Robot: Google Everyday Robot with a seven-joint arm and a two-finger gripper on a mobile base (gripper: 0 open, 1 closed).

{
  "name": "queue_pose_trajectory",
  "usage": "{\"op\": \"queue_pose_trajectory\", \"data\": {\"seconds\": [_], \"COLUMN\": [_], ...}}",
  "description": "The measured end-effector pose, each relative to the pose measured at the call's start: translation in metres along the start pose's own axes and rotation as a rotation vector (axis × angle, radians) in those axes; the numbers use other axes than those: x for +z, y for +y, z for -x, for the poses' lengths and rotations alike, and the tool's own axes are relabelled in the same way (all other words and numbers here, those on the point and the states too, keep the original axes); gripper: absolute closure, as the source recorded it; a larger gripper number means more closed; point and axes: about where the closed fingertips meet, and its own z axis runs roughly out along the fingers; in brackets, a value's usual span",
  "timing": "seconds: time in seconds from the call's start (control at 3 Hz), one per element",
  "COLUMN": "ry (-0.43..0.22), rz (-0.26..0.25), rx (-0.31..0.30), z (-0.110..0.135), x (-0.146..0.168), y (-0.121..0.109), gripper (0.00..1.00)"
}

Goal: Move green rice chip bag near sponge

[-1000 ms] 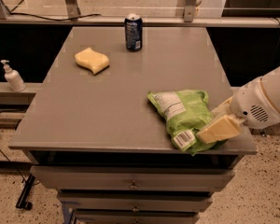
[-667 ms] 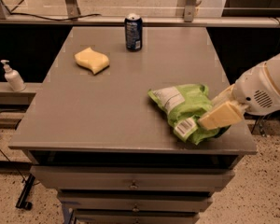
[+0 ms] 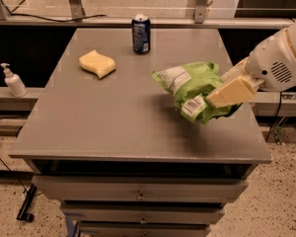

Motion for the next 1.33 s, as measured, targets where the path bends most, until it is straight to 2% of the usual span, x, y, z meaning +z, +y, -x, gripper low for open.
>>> {"op": "queue_pose_trajectory", "data": {"seconds": [0.33, 0.67, 1.33], "ry": [-0.021, -0.05, -0.015], "rz": [-0.026, -0.024, 0.015], "rx": [0.039, 0.035, -0.017], "z": [0.012, 0.044, 0.088], "x": [0.012, 0.039, 0.118], "y": [-0.009, -0.02, -0.033], "gripper": [1.0, 1.0, 1.0]}}
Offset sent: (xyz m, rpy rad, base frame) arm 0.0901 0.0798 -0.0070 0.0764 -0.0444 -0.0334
